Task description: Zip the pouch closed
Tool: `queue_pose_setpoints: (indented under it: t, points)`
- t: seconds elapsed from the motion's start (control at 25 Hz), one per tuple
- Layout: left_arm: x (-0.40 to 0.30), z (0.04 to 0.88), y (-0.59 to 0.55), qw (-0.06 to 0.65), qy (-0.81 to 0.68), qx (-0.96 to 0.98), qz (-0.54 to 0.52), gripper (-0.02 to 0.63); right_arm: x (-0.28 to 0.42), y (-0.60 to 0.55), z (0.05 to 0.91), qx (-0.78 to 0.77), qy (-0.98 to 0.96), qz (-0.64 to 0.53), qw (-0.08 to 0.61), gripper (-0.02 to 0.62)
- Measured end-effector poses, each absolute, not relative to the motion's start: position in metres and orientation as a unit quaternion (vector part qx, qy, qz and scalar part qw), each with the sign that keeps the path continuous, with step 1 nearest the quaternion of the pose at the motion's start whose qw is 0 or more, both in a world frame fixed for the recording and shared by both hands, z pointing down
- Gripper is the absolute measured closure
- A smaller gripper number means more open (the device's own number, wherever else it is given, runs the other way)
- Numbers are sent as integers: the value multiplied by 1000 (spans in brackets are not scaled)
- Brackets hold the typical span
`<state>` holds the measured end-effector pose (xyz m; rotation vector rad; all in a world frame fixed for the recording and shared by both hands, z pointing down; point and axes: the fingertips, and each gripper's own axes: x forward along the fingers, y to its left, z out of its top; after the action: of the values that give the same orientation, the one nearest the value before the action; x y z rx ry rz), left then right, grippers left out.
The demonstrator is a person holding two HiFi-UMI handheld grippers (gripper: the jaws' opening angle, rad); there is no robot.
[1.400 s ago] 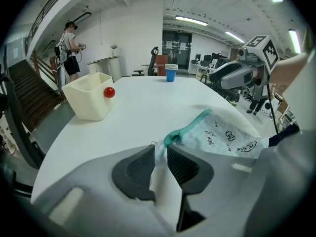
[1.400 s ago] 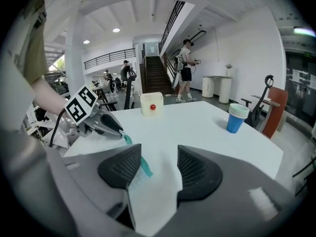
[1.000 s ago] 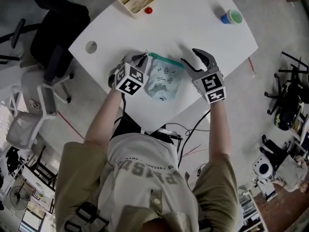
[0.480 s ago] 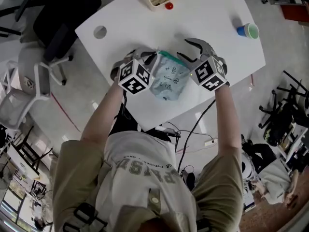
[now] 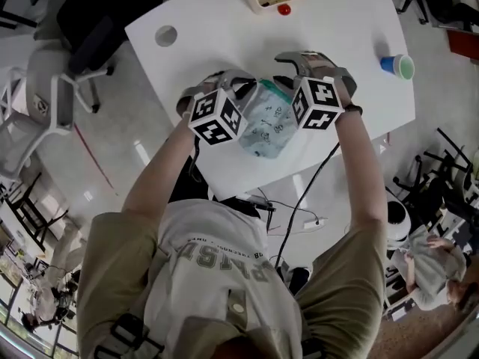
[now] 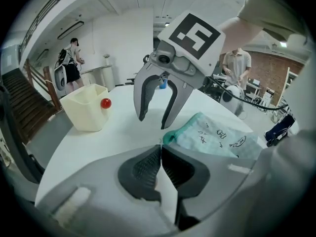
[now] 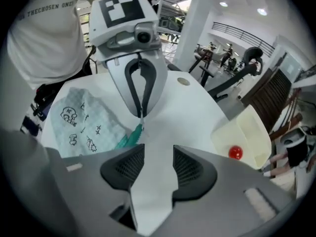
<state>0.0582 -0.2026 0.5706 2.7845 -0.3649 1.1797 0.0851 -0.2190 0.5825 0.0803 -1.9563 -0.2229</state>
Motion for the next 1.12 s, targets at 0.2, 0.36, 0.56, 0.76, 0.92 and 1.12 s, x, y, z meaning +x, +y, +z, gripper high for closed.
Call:
queue_pose_setpoints:
  t: [0.2, 0.36, 0.56, 0.76, 0.92, 1.12]
  points:
    - [61, 567, -201, 40, -107, 917, 383, 589, 77, -211, 593, -58, -807, -129, 574, 425]
    - [64, 568, -201, 31, -96, 919, 382, 589, 74, -202, 596, -119, -795, -125, 582, 431]
    - [65, 569, -202, 24, -93, 920, 379, 589, 71, -197, 602, -166, -779, -142, 588, 443]
    - [67, 569, -203, 23, -96, 921, 377, 591, 76, -195, 615, -181, -763, -164, 598, 479]
    - [67, 569, -204, 21, -96, 922, 375, 591, 74, -193, 616, -186, -765, -165, 595, 508]
    - [66, 568, -205, 19, -97, 922, 375, 591, 74, -191, 613, -188, -766, -166, 592, 555]
